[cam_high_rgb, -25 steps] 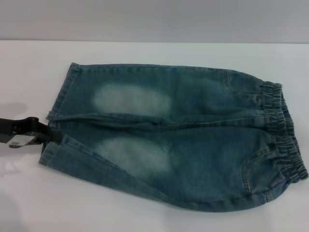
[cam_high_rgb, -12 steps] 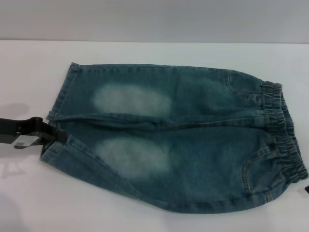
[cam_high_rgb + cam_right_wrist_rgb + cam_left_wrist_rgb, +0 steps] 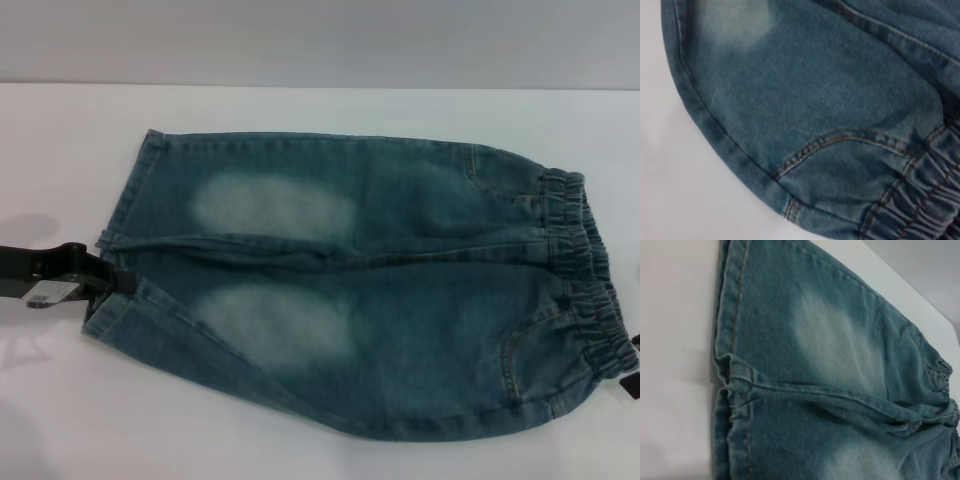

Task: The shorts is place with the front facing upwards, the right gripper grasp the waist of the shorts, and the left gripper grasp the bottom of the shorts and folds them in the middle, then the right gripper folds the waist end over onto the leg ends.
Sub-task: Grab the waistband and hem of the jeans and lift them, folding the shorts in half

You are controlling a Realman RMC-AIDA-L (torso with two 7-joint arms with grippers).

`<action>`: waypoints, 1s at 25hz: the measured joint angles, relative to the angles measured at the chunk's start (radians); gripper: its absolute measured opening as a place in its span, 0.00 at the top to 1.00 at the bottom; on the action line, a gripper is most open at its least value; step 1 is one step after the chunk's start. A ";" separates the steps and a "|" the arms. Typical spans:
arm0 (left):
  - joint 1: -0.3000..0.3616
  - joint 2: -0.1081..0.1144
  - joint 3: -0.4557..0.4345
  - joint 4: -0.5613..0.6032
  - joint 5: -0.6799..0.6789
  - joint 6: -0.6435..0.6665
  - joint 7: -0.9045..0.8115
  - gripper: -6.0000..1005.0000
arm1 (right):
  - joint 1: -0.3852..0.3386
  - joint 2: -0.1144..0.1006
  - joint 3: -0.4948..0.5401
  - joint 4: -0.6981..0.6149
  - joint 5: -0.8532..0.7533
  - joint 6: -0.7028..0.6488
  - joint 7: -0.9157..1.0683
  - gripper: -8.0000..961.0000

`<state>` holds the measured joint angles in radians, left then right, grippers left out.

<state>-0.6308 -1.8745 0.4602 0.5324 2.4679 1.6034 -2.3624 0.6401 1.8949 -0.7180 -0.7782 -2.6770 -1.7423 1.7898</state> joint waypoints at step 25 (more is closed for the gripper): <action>0.004 -0.010 0.000 -0.006 -0.009 0.006 0.012 0.90 | 0.042 0.015 -0.043 -0.003 -0.074 0.002 0.019 0.22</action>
<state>-0.6273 -1.8842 0.4602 0.5264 2.4589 1.6092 -2.3500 0.6821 1.9104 -0.7607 -0.7809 -2.7506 -1.7406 1.8084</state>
